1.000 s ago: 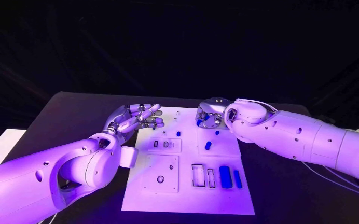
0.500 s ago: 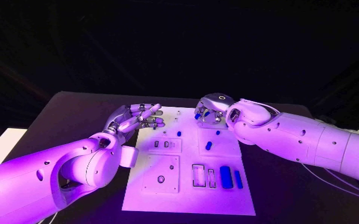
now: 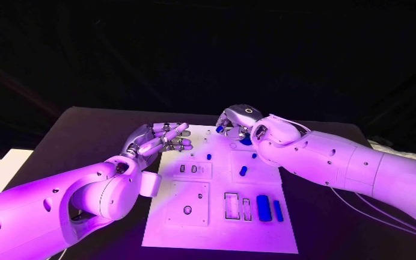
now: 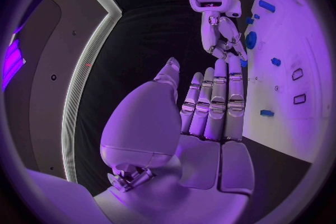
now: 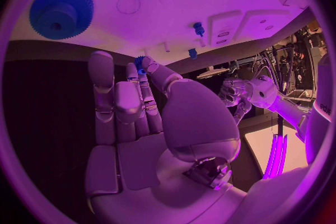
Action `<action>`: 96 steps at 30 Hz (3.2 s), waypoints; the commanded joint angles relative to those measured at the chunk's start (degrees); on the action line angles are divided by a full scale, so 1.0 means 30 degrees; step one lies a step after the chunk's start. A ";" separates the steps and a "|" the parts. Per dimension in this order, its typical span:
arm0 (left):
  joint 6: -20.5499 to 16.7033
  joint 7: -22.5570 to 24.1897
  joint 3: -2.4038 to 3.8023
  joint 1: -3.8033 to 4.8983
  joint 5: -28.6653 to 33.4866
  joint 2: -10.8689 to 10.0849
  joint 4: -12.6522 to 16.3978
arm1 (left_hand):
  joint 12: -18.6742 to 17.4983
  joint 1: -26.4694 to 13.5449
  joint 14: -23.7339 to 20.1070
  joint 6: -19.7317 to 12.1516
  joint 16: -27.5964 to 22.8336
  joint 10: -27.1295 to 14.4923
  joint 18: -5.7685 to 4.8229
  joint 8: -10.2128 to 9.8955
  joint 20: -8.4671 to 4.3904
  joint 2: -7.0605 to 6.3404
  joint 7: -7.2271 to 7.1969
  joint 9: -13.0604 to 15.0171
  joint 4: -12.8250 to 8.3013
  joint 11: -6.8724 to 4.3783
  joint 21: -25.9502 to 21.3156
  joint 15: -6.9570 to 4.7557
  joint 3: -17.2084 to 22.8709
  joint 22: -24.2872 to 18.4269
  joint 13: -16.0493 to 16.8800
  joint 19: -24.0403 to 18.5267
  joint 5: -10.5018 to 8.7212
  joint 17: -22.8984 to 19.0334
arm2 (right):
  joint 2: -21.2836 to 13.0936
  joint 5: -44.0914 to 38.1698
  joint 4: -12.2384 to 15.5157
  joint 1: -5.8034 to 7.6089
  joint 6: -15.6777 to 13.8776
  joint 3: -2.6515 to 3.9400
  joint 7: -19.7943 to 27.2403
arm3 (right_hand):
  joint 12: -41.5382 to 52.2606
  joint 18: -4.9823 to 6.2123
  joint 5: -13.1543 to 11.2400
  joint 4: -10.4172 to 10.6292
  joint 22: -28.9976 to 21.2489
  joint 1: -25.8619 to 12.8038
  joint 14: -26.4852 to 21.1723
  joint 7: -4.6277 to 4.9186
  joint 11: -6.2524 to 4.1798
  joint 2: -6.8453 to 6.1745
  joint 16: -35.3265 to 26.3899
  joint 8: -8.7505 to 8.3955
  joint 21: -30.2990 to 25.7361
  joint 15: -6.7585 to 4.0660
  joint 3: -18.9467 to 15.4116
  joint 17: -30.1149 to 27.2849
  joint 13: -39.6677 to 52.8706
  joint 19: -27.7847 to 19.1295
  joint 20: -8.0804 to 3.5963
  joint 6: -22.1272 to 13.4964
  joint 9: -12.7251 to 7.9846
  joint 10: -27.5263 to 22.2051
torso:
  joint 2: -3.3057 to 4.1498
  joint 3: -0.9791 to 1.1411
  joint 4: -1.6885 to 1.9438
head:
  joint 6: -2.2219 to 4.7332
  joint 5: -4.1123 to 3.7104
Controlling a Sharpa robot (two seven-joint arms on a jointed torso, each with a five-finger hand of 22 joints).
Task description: Assemble the parts on the task board
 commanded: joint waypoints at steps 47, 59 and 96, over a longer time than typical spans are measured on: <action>0.0647 -0.0041 0.0019 0.0034 -0.0049 0.0085 0.0011 | -0.0117 0.0006 -0.0028 -0.0014 -0.0138 -0.0005 0.0042 -0.0125 0.0043 0.0234 0.0104 -0.0023 -0.0201 0.0098 -0.0073 0.0046 -0.0003 -0.0036 -0.0022 0.0155 -0.0016 0.0085 | 0.0684 0.0574 -0.0424 -0.0078 -0.0835 0.0153 -0.1237 | 0.0309 0.0137 0.0711 0.0970 -0.1658 -0.0014 -0.0188 0.1057 0.1146 -0.1766 -0.1383 -0.0068 -0.0828 0.0865 -0.1162 -0.2176 0.0019 -0.1398 0.0972 -0.4227 -0.0207 -0.4612 | 0.0359 -0.0111 0.0108 | 0.0152 -0.0073; 0.0738 -0.0035 0.0016 0.0036 -0.0318 -0.0128 -0.0068 | -0.0140 0.0028 -0.0039 -0.0008 -0.0169 0.0000 0.0042 -0.0143 0.0045 0.0242 0.0102 -0.0022 -0.0247 0.0096 -0.0087 0.0049 -0.0003 -0.0044 -0.0021 0.0153 -0.0018 0.0116 | -0.4048 0.3564 0.3900 0.0131 0.1001 0.0552 -0.2624 | 0.4672 -0.0325 0.2164 0.2594 0.1250 -0.1141 0.0519 0.0280 -0.0202 -0.2607 0.1050 0.0123 0.1382 -0.0215 -0.2829 0.0756 0.2531 0.0001 0.0120 -0.3690 -0.0145 0.2391 | 0.0223 0.0016 -0.0237 | 0.0212 0.0023; 0.0645 -0.0171 0.0011 0.0031 -0.0466 -0.0053 -0.0229 | -0.0166 0.0061 -0.0054 0.0016 -0.0215 0.0025 0.0041 -0.0163 0.0050 0.0269 0.0098 -0.0019 -0.0311 0.0095 -0.0111 0.0052 0.0004 -0.0058 -0.0017 0.0149 -0.0017 0.0163 | -0.3247 0.5092 0.1440 -0.0201 0.3958 0.0560 -0.3230 | 2.3237 -0.1219 0.3352 0.5171 0.7432 0.0345 0.1312 0.0329 -0.0123 -0.2100 0.6222 0.0942 0.5894 -0.0066 -0.5759 0.7748 2.3025 0.1430 0.0147 -0.3993 -0.0161 0.3432 | 0.0223 0.0080 -0.0239 | 0.0057 -0.0012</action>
